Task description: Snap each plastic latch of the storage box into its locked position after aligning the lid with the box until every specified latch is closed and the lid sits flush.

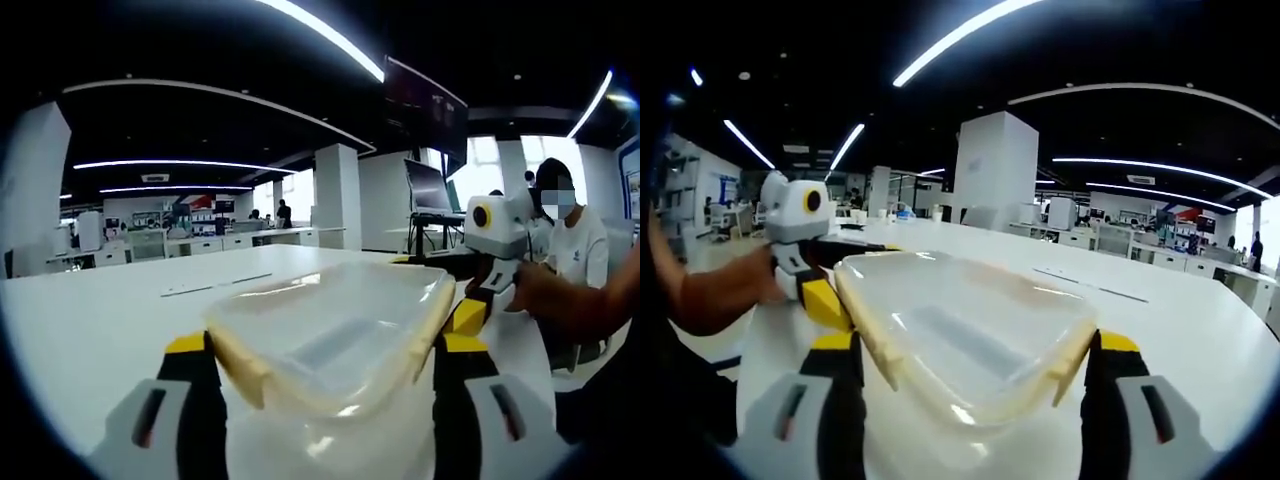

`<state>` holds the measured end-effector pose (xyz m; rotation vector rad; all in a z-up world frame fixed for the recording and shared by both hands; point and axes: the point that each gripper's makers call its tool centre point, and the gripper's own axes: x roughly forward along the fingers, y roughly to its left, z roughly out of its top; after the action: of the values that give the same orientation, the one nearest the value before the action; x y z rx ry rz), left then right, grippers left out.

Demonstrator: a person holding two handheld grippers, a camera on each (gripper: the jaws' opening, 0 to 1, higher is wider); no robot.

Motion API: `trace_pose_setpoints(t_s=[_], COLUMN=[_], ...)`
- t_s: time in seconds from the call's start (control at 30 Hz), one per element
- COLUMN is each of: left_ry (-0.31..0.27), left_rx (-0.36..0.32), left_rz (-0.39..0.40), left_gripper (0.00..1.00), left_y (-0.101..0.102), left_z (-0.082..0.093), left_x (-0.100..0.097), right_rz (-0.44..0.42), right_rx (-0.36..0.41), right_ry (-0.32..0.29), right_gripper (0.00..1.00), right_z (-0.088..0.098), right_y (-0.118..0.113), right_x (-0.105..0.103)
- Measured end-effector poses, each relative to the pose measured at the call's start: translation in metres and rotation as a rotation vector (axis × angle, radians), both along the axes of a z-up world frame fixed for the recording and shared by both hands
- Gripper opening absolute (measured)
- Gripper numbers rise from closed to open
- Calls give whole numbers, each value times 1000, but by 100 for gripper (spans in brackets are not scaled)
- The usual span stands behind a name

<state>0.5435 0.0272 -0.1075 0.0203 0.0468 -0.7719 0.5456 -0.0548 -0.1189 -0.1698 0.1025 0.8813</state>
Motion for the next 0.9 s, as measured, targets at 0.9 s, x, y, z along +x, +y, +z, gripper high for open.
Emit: trace_pose_setpoints(t_s=[0.9], left_ry=[75], left_rx=[37], left_rz=[56], left_gripper=[73], left_y=[4], left_z=[-20], left_x=[2], right_rz=[-12], right_rx=[-2], right_ry=[-27], right_gripper=[87], right_z=[1], right_y=[-2], right_x=[-9])
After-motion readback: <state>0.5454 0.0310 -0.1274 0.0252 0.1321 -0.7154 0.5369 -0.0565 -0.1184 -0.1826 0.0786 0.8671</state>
